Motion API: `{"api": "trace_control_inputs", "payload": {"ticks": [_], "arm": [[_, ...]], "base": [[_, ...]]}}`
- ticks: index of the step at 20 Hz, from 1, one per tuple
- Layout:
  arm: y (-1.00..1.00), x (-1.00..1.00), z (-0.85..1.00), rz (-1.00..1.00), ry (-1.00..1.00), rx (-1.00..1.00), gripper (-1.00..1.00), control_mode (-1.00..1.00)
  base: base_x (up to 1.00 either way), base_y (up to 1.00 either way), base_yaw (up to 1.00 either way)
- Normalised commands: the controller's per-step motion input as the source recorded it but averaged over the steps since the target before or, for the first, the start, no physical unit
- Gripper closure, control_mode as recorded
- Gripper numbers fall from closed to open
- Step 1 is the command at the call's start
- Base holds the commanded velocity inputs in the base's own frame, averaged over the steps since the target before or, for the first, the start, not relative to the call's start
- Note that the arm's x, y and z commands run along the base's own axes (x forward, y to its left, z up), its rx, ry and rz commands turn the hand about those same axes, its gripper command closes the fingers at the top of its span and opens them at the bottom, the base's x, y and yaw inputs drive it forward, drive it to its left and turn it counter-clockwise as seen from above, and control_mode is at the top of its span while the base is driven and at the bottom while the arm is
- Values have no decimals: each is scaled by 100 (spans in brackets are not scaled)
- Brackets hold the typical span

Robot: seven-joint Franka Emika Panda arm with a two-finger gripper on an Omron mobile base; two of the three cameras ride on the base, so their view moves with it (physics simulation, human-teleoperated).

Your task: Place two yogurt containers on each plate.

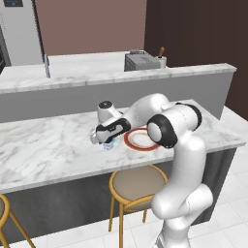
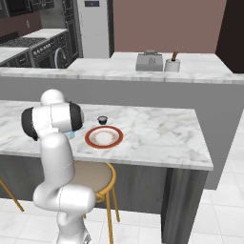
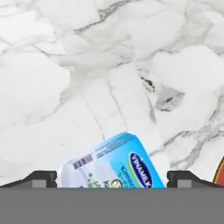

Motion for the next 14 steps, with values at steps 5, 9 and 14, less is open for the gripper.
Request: {"api": "trace_control_inputs", "payload": {"ticks": [5,9,14], "arm": [[10,9,-13,0,5,0,-100,-100],[0,17,-8,0,3,0,-100,-100],[0,22,-2,0,2,0,-100,-100]], "base": [[0,0,0],[0,0,0],[0,0,0]]}}
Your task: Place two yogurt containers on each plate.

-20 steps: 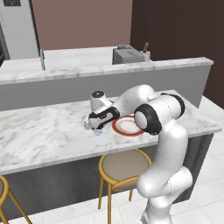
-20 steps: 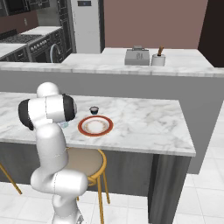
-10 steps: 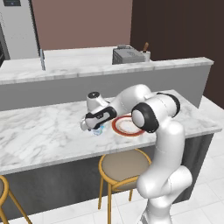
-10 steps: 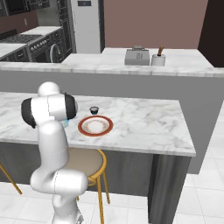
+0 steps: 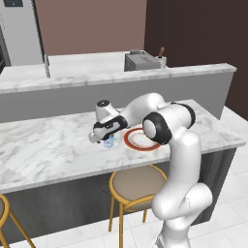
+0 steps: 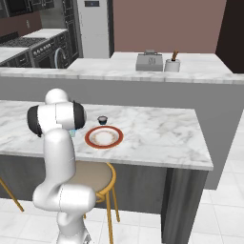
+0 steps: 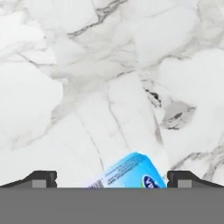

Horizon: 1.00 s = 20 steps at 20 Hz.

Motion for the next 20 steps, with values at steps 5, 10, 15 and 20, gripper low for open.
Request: {"api": "trace_control_inputs", "payload": {"ticks": [5,10,15,20], "arm": [[0,6,0,0,0,0,-100,-100],[0,0,0,0,0,0,-100,-100],[0,0,-2,0,0,0,-100,-100],[0,-1,-8,1,0,0,-100,-100]], "base": [[0,0,0],[0,0,0],[0,0,0],[0,0,0]]}}
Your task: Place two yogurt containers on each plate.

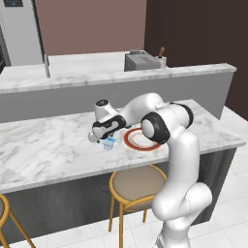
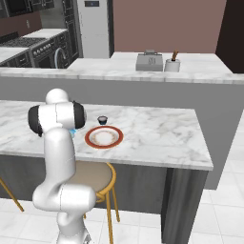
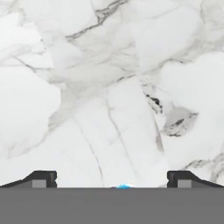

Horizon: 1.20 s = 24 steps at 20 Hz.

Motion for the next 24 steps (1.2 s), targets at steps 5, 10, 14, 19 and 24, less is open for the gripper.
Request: {"api": "trace_control_inputs", "payload": {"ticks": [5,10,14,19,24], "arm": [[-4,-4,-6,3,0,0,-100,-100],[-8,-1,-4,4,0,0,-100,-100],[-17,-9,-3,7,0,0,-100,-100],[-12,-12,-3,9,0,0,-100,-100],[0,-14,-7,9,0,0,-100,-100]], "base": [[0,0,0],[0,0,0],[0,0,0],[0,0,0],[0,0,0]]}}
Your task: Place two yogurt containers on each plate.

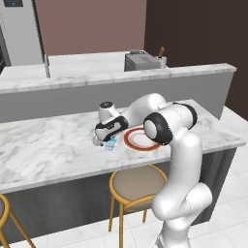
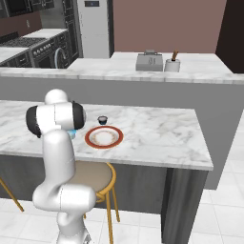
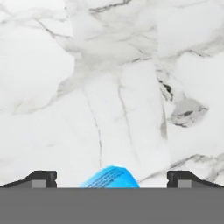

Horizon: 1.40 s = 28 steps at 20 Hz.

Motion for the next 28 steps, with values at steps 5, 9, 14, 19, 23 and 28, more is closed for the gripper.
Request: {"api": "trace_control_inputs", "payload": {"ticks": [5,9,14,19,23,28], "arm": [[0,-23,-8,7,0,0,-100,-100],[0,-20,-8,6,0,0,-100,-100],[-1,-8,-7,5,4,0,100,-100],[-3,0,0,4,4,0,100,-100],[-8,0,7,0,1,0,100,-100],[-6,-1,19,0,2,0,100,-100]], "base": [[0,0,0],[0,0,0],[0,0,0],[0,0,0],[0,0,0],[0,0,0]]}}
